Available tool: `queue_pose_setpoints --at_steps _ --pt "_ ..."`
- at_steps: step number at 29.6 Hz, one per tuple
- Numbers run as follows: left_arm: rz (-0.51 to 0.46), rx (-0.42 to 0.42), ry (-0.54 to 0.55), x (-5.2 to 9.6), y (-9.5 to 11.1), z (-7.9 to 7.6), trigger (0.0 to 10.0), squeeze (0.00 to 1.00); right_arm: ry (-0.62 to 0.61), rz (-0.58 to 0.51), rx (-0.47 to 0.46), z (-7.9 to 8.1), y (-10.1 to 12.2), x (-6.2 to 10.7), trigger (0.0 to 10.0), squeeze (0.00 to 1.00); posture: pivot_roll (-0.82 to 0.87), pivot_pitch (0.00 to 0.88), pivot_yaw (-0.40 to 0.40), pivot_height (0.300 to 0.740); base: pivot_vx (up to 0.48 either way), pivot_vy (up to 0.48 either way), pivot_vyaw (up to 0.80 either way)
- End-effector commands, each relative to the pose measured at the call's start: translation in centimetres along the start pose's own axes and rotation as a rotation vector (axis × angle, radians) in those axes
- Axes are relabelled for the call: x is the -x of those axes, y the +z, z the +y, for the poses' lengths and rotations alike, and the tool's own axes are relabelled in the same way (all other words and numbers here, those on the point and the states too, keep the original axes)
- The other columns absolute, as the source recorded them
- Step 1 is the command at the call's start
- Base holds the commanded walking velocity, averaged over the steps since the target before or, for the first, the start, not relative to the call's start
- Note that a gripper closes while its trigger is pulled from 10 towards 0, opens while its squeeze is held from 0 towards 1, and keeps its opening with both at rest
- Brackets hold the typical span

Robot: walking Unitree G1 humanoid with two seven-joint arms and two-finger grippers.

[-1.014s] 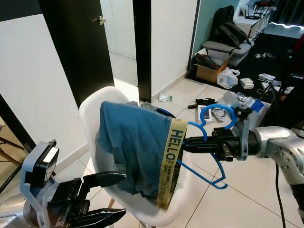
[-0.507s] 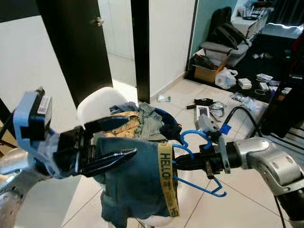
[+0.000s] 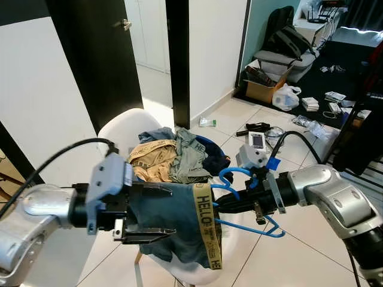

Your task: Hang hanger

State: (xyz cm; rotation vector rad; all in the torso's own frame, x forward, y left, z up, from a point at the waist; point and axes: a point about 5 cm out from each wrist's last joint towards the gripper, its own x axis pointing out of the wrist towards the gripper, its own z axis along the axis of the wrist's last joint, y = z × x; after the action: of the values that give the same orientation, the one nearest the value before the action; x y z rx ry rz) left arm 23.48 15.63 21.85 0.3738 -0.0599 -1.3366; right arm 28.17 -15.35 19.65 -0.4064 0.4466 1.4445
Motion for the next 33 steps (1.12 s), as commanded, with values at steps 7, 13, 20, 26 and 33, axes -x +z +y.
queue_pose_setpoints --at_steps 7,13,20,26,33 --pt "-0.034 -0.017 0.074 -1.3 0.2 0.9 10.0 0.0 0.068 0.024 0.067 0.9 1.0 -1.3 10.0 0.0 -0.05 0.0 0.03 0.74 0.0 0.0 0.0" --pt "-0.047 -0.006 0.045 -1.8 0.0 0.4 10.0 0.0 0.079 0.036 0.068 0.8 1.0 -2.0 10.0 0.0 -0.05 0.0 0.028 0.74 0.0 0.0 0.0" --pt "0.044 0.072 -0.094 -2.1 -1.6 -1.7 10.0 0.0 0.055 0.023 0.077 0.4 1.4 -2.0 10.0 0.0 -0.05 0.0 0.025 0.74 0.0 0.0 0.0" --pt "0.109 0.095 -0.06 -2.3 -2.6 -1.4 3.9 0.0 0.039 0.007 0.085 0.2 1.8 -1.9 10.0 0.0 -0.05 0.0 0.029 0.74 0.0 0.0 0.0" --pt "0.172 0.112 0.036 -2.9 -4.2 -0.6 0.0 0.0 0.042 -0.014 0.095 0.3 2.2 -1.9 10.0 0.0 -0.06 0.0 0.031 0.74 0.0 0.0 0.0"
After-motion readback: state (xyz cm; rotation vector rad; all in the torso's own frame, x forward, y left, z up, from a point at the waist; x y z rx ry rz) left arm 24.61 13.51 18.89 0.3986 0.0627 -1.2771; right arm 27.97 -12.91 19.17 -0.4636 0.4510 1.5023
